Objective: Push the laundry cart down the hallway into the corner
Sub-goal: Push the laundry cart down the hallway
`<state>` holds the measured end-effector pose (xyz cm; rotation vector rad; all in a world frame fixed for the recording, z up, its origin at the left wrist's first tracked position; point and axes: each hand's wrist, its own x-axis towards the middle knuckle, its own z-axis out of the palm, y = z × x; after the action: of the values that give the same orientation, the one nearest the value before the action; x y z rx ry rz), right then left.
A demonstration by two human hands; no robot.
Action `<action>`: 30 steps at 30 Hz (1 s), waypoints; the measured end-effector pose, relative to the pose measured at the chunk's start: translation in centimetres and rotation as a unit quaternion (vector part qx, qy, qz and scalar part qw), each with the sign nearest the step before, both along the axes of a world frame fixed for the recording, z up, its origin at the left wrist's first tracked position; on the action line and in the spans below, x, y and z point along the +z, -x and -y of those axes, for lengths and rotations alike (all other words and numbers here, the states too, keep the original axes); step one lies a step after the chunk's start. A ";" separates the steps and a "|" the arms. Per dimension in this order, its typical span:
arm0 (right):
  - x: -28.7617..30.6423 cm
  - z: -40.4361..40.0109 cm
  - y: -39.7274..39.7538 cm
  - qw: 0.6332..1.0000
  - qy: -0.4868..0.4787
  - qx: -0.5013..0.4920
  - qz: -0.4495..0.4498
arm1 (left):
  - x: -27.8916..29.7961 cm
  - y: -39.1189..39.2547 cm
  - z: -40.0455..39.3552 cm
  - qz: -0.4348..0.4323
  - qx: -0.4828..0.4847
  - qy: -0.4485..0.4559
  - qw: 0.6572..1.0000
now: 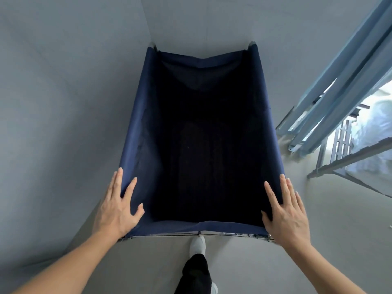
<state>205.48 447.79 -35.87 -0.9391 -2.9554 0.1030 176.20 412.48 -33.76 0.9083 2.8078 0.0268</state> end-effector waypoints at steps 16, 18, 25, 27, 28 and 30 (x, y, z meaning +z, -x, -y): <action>0.3 -7.1 -4.9 0.997 0.001 0.071 0.004 | 1.7 -9.6 -4.5 0.000 0.057 0.020 0.998; 0.3 -9.0 -5.5 0.996 0.003 0.085 0.008 | 1.9 -11.6 -5.5 0.004 0.073 0.024 0.997; 0.2 -14.1 -8.2 0.991 -0.001 0.130 0.023 | 2.0 -17.4 -9.1 0.008 0.122 0.013 0.992; 0.1 -15.6 -9.1 0.990 0.003 0.140 0.021 | 1.8 -19.0 -10.1 0.012 0.138 -0.002 0.990; 0.0 -16.3 -9.5 0.989 0.002 0.145 0.018 | 1.8 -19.8 -10.5 0.012 0.143 -0.006 0.990; -0.1 -17.6 -10.2 0.988 0.003 0.155 0.018 | 1.7 -21.3 -11.3 0.014 0.150 -0.008 0.989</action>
<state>215.70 465.35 -35.97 -0.4796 -3.1122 0.1055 197.52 423.82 -32.03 0.4761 2.8939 0.1044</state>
